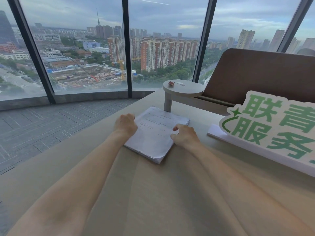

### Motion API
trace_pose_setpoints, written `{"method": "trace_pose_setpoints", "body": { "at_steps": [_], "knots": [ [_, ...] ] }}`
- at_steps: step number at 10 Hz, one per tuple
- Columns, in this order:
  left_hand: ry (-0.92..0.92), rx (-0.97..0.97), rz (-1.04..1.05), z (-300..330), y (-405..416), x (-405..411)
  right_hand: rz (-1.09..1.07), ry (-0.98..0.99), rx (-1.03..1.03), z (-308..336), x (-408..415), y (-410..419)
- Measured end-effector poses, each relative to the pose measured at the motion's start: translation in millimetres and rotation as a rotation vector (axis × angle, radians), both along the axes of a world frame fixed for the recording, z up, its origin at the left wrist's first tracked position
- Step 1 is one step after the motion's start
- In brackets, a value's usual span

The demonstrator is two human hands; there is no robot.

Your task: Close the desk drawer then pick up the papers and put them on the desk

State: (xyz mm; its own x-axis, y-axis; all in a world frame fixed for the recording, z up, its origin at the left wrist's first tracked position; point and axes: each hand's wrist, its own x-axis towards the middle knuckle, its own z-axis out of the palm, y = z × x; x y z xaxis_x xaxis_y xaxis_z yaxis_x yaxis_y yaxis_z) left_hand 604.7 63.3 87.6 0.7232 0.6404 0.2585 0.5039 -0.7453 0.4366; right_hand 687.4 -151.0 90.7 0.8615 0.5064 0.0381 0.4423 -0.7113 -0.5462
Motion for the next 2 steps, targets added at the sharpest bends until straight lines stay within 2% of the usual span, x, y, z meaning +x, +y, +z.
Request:
{"method": "trace_pose_setpoints", "body": {
  "at_steps": [2],
  "knots": [
    [-0.070,0.009,-0.029,26,-15,-19,-0.014,-0.038,0.055,19,-13,-6]
  ]
}}
